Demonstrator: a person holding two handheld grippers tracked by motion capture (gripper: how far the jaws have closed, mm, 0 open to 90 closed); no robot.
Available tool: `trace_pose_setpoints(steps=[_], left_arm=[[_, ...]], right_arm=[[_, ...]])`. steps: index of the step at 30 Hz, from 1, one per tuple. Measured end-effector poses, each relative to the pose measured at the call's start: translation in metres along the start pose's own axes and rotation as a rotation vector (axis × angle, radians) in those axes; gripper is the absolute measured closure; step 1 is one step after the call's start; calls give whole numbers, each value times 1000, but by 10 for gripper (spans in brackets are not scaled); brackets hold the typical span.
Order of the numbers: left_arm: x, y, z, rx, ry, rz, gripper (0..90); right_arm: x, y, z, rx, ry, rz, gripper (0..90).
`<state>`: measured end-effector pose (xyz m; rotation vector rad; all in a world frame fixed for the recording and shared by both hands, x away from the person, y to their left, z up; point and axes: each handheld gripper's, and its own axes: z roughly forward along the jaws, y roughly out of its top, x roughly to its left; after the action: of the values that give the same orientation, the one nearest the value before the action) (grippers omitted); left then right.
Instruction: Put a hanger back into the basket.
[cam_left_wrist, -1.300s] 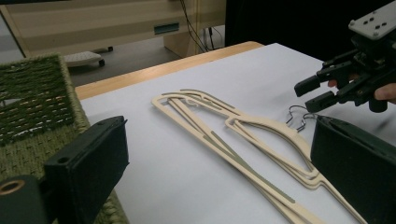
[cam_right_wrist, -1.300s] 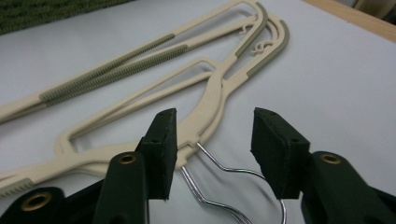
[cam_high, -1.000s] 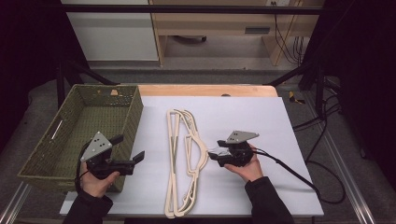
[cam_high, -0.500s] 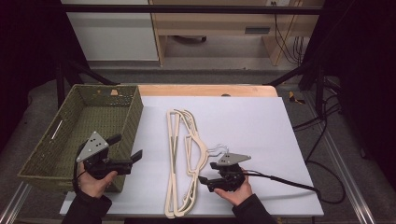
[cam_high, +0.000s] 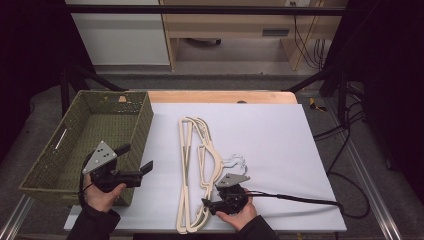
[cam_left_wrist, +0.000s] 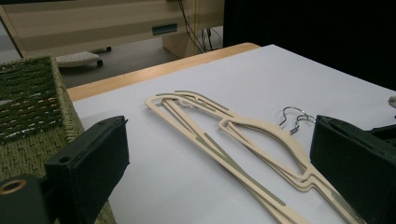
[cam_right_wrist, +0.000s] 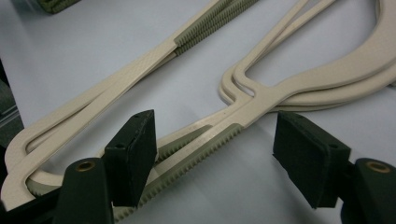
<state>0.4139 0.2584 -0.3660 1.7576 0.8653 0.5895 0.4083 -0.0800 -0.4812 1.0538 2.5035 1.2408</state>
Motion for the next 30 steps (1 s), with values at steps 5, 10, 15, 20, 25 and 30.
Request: trace_pose_setpoints(steps=[5, 10, 15, 20, 25, 30], left_arm=[[0, 0, 0, -1, -1, -3, 45], [1, 0, -1, -1, -2, -4, 46], [0, 0, -1, -1, -3, -2, 47], [0, -1, 0, 3, -4, -1, 48], [-1, -1, 1, 7, -7, 3, 48], [-2, -1, 2, 8, -11, 3, 48]], right_arm=[[-1, 1, -3, 23, -33, -18, 364], [-4, 1, -6, 48, -54, -22, 424], [-8, 2, -13, 89, -125, -52, 534], [-13, -1, -17, 132, -163, -29, 637], [-24, -3, -26, 141, -180, 52, 704], [-32, -6, -31, 131, -163, 79, 693]])
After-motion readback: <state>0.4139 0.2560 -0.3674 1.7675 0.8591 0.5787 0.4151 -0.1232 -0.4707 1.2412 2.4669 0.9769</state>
